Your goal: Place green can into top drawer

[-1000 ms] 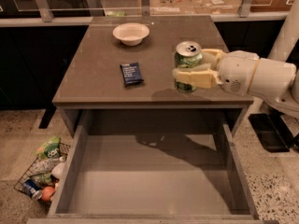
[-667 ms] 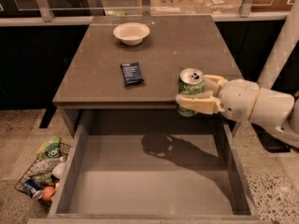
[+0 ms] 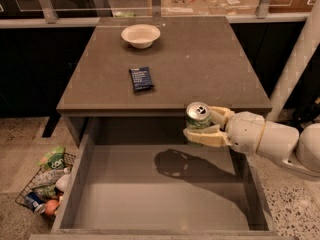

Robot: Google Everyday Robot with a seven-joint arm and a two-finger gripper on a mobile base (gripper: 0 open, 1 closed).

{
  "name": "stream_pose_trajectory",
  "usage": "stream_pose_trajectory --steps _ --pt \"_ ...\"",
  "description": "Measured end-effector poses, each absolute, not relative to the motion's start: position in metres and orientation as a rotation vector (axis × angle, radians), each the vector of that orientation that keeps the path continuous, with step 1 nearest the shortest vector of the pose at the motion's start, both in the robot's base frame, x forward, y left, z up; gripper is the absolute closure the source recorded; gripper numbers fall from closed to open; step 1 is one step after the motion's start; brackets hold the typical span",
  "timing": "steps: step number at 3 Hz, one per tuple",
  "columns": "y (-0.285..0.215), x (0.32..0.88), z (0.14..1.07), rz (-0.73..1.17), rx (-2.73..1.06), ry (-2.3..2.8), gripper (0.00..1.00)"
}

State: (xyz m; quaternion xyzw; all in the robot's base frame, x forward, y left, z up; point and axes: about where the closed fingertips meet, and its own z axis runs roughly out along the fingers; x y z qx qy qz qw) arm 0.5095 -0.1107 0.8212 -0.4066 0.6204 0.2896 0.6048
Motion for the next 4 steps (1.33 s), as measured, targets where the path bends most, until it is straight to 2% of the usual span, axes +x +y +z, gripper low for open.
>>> stream_pose_trajectory --steps 1,2,4 --pt "-0.111 0.510 0.821 0.670 -0.941 1.435 1.00" --pt "-0.090 0.517 0.801 0.718 -0.962 1.433 1.00" --pt "-0.011 0.507 0.767 0.918 -1.095 1.372 1.00"
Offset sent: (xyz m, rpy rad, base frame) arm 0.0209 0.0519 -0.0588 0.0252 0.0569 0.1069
